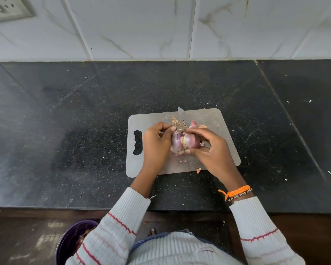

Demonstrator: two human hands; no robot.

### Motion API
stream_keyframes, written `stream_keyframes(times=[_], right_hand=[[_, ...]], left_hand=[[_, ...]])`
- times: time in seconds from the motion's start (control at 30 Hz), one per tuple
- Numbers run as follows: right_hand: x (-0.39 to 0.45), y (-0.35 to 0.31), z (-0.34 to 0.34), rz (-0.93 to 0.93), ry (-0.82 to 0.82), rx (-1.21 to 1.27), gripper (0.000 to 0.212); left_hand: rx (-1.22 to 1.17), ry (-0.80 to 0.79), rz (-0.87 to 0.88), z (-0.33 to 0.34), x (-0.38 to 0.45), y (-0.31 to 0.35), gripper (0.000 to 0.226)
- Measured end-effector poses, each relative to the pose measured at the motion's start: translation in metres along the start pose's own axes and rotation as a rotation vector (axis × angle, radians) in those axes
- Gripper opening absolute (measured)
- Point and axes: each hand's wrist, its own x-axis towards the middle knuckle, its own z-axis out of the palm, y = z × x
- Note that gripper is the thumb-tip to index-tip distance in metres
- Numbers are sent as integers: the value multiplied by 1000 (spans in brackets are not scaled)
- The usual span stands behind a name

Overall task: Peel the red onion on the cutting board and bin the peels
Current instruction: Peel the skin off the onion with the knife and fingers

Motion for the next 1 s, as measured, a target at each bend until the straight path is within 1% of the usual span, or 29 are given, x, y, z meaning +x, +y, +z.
stream_keyframes(times=[0.17, 0.23, 0.3, 0.37, 0.47, 0.5, 0.53, 0.6, 0.63, 0.73, 0.8, 0.9, 1.0], right_hand=[[-2, 6, -4, 37, -24, 176, 55], [-3, 7, -5, 52, -26, 279, 53], [-4, 6, -7, 68, -17, 364, 50], [-4, 6, -6, 71, 4, 387, 50], [-2, 7, -1, 79, 34, 370, 50], [-2, 7, 1, 82, 40, 360, 50], [-1, 7, 1, 84, 41, 352, 50], [-1, 5, 0, 85, 35, 321, 46], [-1, 4, -1, 83, 40, 296, 44], [0, 0, -4, 101, 97, 278, 37], [0, -1, -4, 122, 99, 273, 37], [0, 0, -1, 142, 91, 224, 28], [1, 0, 0, 162, 184, 243, 18]], left_hand=[[-70, 13, -118, 1, 4, -7, 14], [-148, 44, -210, 2, 5, -10, 15], [-279, 50, -344, 2, 3, -7, 16], [-414, -34, -479, 2, -1, 2, 23], [-532, -301, -595, 2, -6, 14, 36], [-568, -362, -599, 3, -8, 16, 34], [-601, -387, -591, 5, -9, 16, 28], [-663, -370, -565, 7, -10, 13, 18], [-692, -363, -554, 7, -10, 11, 18], [-742, -379, -498, 5, -11, 5, 31], [-762, -405, -447, 4, -12, 5, 37], [-785, -452, -388, 3, -12, 5, 41], [-762, -481, -340, 2, -13, 4, 42]])
